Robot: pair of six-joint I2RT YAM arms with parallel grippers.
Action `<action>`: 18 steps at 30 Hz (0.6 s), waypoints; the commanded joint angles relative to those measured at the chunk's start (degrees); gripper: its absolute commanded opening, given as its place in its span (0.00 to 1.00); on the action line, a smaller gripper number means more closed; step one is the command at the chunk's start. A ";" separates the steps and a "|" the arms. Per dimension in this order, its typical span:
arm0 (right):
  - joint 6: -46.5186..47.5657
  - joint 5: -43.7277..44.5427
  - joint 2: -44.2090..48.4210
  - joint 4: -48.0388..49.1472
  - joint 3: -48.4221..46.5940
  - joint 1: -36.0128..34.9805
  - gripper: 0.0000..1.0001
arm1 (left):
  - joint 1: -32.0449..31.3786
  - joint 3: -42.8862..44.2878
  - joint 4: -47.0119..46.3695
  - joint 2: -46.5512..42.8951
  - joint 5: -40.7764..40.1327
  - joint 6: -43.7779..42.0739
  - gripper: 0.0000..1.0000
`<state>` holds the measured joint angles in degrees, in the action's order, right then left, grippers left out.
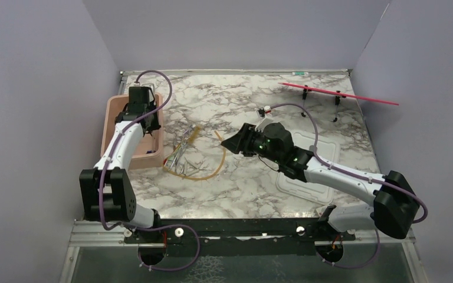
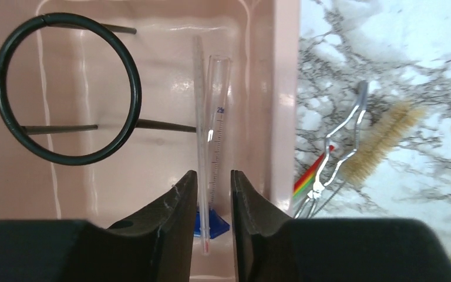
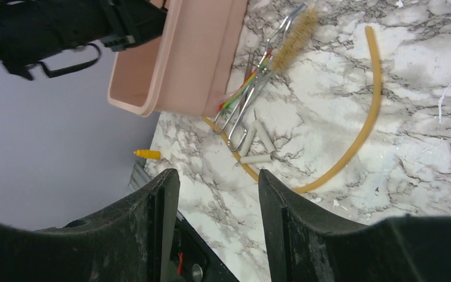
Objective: Organize the chemistry lab equipment
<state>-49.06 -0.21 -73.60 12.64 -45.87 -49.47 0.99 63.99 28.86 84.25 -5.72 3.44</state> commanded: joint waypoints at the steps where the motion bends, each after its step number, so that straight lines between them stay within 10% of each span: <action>1: 0.89 -1.32 -3.58 -3.78 -3.15 0.10 0.56 | -0.12 2.14 -0.07 -6.87 3.74 2.97 0.32; 18: 1.30 -11.98 -41.93 -8.23 -33.58 -3.47 0.33 | -0.12 -2.03 -1.43 -30.85 17.79 11.57 0.47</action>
<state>-48.38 -8.56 -108.77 5.80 -70.74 -50.68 0.89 64.20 28.60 58.08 8.25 11.05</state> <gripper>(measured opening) 0.393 0.469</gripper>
